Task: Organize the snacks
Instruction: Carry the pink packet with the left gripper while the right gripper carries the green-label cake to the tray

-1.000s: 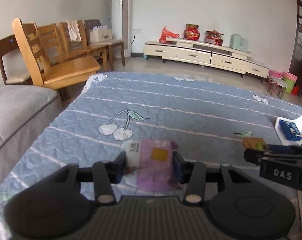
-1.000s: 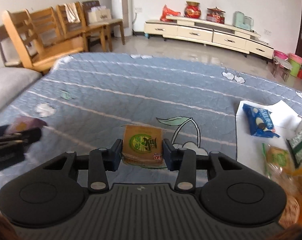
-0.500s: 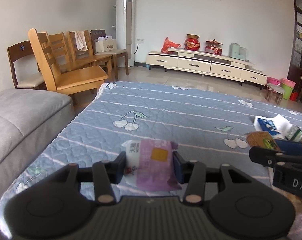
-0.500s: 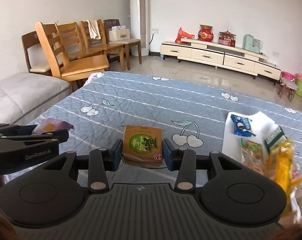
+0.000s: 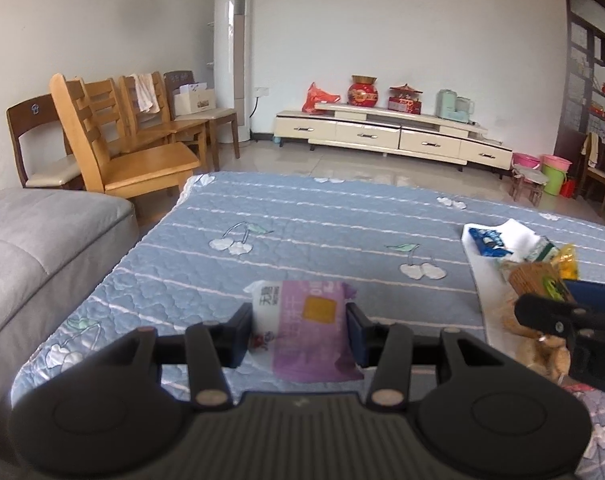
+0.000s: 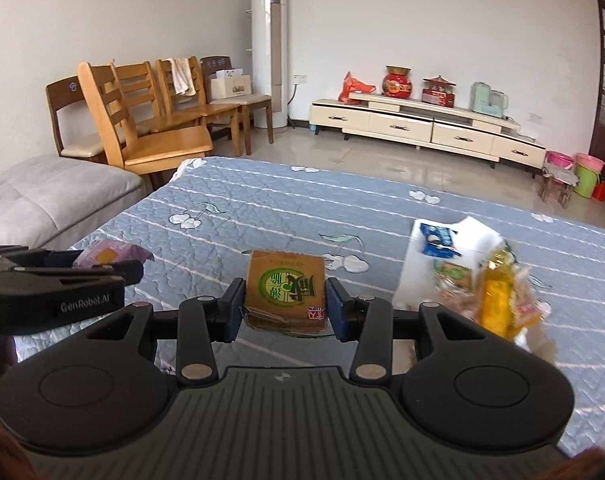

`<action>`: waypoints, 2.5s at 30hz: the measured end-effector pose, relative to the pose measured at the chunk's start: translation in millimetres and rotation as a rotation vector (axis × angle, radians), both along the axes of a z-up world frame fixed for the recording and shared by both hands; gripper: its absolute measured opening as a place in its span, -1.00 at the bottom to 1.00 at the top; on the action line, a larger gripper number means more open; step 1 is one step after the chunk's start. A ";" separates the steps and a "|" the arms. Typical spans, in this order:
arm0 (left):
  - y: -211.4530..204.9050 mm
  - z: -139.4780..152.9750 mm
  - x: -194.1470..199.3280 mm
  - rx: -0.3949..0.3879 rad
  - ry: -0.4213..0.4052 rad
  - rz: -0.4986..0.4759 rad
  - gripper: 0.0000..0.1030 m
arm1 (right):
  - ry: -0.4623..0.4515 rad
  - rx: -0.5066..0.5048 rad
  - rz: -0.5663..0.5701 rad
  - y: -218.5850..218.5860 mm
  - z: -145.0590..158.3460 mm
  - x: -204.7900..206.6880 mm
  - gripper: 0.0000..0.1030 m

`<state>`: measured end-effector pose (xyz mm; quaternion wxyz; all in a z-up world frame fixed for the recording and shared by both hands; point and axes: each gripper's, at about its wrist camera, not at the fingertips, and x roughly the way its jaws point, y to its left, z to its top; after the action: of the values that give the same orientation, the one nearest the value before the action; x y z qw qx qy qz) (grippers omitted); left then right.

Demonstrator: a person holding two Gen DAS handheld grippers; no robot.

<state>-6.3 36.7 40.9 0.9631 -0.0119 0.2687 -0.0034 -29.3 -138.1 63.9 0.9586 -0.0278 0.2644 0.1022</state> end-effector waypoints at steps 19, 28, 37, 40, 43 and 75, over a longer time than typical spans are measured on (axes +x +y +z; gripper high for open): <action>-52.3 13.2 -15.1 -0.002 -0.048 -0.126 -0.09 | -0.074 0.014 -0.106 -42.5 14.3 -36.6 0.01; -83.1 17.8 -10.6 -0.008 -0.058 -0.201 -0.08 | -0.086 0.031 -0.169 -60.2 15.5 -41.4 0.01; -116.4 24.5 -0.4 -0.004 -0.069 -0.283 -0.09 | -0.094 0.046 -0.235 -81.3 18.0 -40.1 0.01; -125.9 25.9 6.3 -0.001 -0.071 -0.300 -0.09 | -0.095 0.048 -0.251 -87.0 18.9 -38.9 0.01; -132.9 27.1 11.8 0.004 -0.073 -0.311 -0.08 | -0.096 0.051 -0.263 -90.6 19.9 -37.0 0.01; -189.0 26.1 100.9 0.013 -0.021 -0.393 -0.08 | -0.070 0.055 -0.294 -114.3 13.0 24.2 0.01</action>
<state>94.6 -152.3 66.9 0.9468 0.0472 0.2558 -0.1897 -5.0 -252.4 76.8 0.9722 0.0339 0.2291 -0.0329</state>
